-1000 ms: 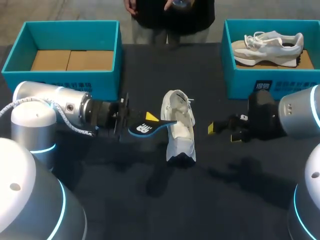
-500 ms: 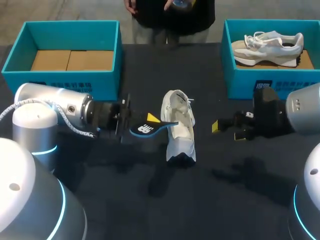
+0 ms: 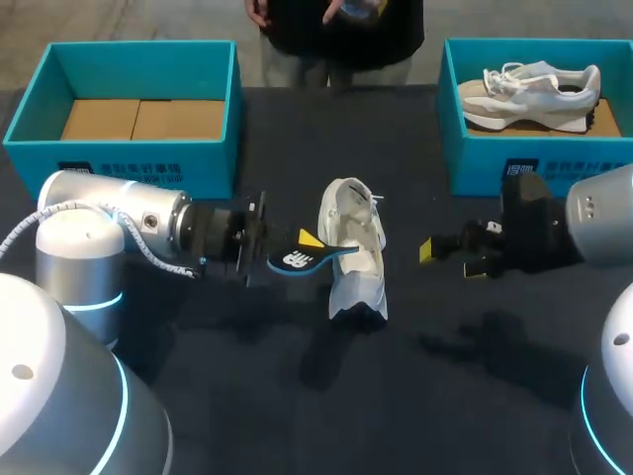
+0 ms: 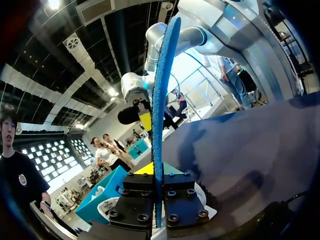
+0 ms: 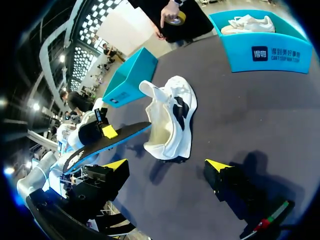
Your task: Take the shoe out of the shoebox, open the shoe tongue, remove and reinsert the insole, then place the shoe into the shoebox
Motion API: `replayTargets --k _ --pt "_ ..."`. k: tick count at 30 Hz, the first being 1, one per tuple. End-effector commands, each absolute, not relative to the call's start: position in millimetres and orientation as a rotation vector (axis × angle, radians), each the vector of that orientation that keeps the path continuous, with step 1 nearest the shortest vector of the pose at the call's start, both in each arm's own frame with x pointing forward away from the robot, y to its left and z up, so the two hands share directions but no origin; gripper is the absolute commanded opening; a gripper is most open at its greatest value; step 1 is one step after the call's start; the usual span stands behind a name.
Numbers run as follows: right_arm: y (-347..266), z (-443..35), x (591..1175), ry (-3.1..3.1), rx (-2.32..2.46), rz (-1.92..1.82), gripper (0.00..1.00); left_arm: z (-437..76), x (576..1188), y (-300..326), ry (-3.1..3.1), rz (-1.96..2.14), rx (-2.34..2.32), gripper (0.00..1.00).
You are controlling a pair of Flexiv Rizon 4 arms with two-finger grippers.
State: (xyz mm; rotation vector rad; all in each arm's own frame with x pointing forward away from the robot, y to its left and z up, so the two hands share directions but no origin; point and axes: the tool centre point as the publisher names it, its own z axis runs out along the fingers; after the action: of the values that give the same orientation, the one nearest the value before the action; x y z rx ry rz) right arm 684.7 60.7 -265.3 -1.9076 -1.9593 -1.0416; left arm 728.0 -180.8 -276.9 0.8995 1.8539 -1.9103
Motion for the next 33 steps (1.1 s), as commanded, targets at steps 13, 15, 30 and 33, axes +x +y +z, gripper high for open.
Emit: replayTargets --k 13,15,30,33 --pt "60.9 -265.0 682.9 -1.959 -1.910 -1.043 1.00 -276.6 728.9 -195.2 1.846 -1.925 0.912 0.00" --pt "60.9 -265.0 682.9 -1.959 -1.910 -1.043 1.00 -276.9 729.0 -197.1 1.844 -1.927 0.912 0.00" --pt "60.9 -265.0 682.9 -1.959 -1.910 -1.043 1.00 -280.0 732.8 -212.9 1.830 -1.926 0.895 0.00" --pt "60.9 -265.0 682.9 -1.959 -1.910 -1.043 1.00 -282.8 733.1 -214.8 1.838 -1.911 0.900 0.00"
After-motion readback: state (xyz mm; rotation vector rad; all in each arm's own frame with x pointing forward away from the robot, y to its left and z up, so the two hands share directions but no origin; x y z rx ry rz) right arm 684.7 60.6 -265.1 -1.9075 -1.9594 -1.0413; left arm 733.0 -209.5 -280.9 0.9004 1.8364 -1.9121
